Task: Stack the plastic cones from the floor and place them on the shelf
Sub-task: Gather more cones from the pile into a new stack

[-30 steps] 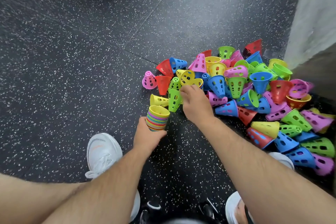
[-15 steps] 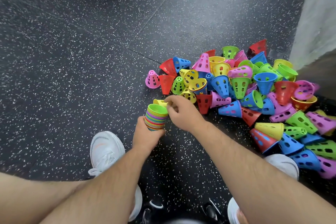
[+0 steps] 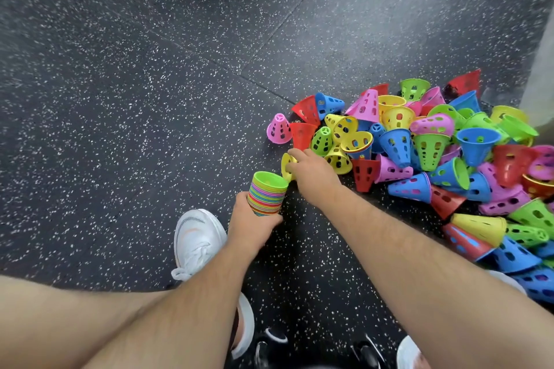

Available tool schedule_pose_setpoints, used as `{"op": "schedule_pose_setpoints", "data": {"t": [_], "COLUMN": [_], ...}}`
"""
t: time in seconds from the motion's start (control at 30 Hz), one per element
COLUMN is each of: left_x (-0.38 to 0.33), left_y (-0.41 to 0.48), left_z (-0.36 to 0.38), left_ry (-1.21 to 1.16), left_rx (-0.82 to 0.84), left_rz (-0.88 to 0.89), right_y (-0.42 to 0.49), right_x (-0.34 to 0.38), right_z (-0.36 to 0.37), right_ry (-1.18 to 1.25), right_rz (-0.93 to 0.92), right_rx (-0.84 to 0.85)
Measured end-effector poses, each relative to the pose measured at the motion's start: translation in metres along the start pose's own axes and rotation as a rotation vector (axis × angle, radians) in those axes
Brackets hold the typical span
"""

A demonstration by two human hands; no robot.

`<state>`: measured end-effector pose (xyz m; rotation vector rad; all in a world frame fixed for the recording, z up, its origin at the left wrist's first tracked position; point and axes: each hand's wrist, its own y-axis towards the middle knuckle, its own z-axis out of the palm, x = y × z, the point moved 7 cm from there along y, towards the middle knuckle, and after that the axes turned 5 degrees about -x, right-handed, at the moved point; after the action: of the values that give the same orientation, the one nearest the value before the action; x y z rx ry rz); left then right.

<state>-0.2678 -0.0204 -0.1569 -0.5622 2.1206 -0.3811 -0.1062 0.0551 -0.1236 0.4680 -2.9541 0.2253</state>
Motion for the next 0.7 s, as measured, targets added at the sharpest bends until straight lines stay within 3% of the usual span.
{"op": "schedule_pose_setpoints", "data": {"t": [0.2, 0.37, 0.5, 0.7], "left_x": [-0.004, -0.014, -0.025, -0.048], "left_y": [0.002, 0.004, 0.005, 0.001], "left_z": [0.006, 0.02, 0.032, 0.052], "left_ry": [0.004, 0.057, 0.088, 0.066], "left_rx": [0.014, 0.042, 0.072, 0.106], "left_rz": [0.001, 0.037, 0.082, 0.123], "right_y": [-0.008, -0.034, -0.054, -0.072], "right_x": [-0.027, -0.047, -0.043, -0.046], "right_z": [-0.018, -0.05, -0.049, -0.037], "right_ry": [0.188, 0.567, 0.608, 0.618], "right_rz": [0.103, 0.24, 0.206, 0.253], "right_rx": [-0.344, -0.559, -0.479, -0.172]}}
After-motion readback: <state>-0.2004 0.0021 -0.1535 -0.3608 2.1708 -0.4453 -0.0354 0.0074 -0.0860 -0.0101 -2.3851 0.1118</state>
